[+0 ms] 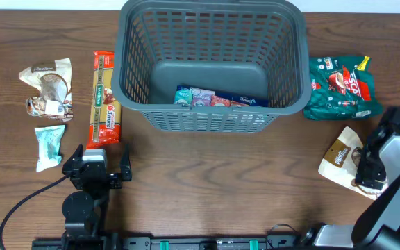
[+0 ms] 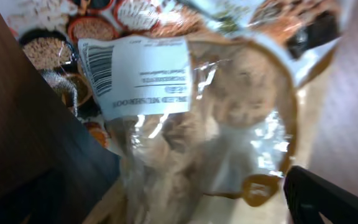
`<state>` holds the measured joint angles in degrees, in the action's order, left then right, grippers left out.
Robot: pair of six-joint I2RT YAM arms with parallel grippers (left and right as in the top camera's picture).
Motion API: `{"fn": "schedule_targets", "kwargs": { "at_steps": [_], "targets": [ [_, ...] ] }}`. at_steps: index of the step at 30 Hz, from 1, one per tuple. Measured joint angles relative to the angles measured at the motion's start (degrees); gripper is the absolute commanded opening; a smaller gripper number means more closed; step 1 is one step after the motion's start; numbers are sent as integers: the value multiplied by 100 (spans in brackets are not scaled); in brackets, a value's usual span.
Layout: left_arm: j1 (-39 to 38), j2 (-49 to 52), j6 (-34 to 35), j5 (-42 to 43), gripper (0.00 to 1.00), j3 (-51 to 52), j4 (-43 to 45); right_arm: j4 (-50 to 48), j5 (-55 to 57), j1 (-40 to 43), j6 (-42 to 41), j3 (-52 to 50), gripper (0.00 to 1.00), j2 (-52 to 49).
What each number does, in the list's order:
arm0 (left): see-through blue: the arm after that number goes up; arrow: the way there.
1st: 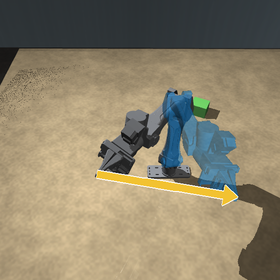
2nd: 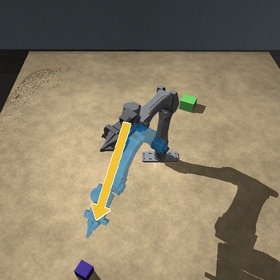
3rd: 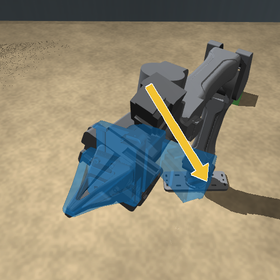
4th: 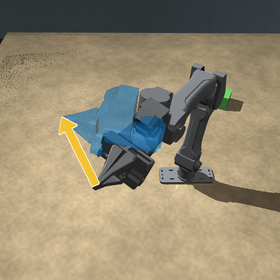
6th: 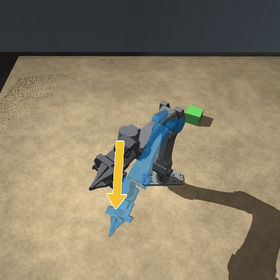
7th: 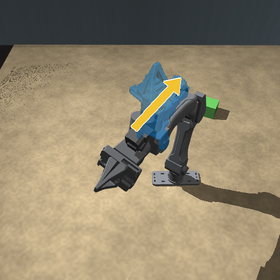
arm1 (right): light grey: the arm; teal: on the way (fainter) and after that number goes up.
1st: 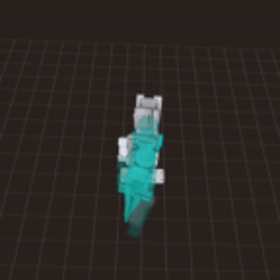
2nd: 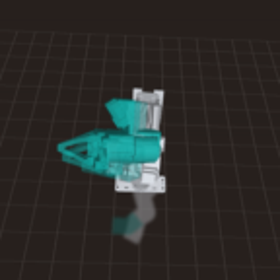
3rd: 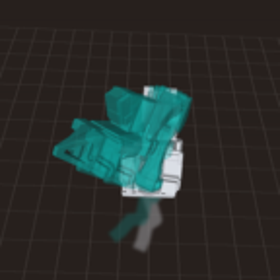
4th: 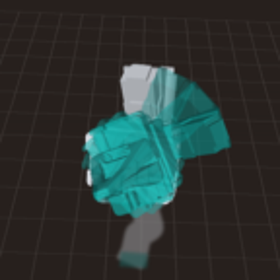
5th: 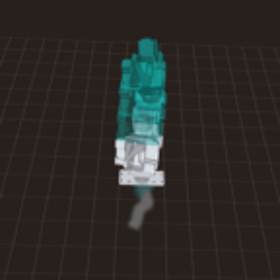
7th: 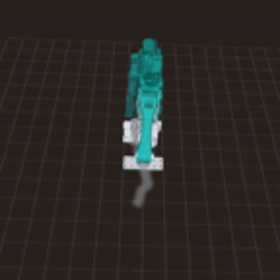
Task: Pack container
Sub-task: 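Grasp the clear dried-mushroom bag with the right gripper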
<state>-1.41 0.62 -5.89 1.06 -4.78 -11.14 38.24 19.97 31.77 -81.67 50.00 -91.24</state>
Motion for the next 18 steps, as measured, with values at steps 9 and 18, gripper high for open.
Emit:
{"fn": "schedule_targets", "kwargs": {
  "at_steps": [9, 18],
  "targets": [
    [0, 0, 0, 0, 99, 0, 0, -540, -125, 0, -37, 0, 99, -234],
    [0, 0, 0, 0, 99, 0, 0, -605, -90, 0, -42, 7, 99, -678]
  ]
}}
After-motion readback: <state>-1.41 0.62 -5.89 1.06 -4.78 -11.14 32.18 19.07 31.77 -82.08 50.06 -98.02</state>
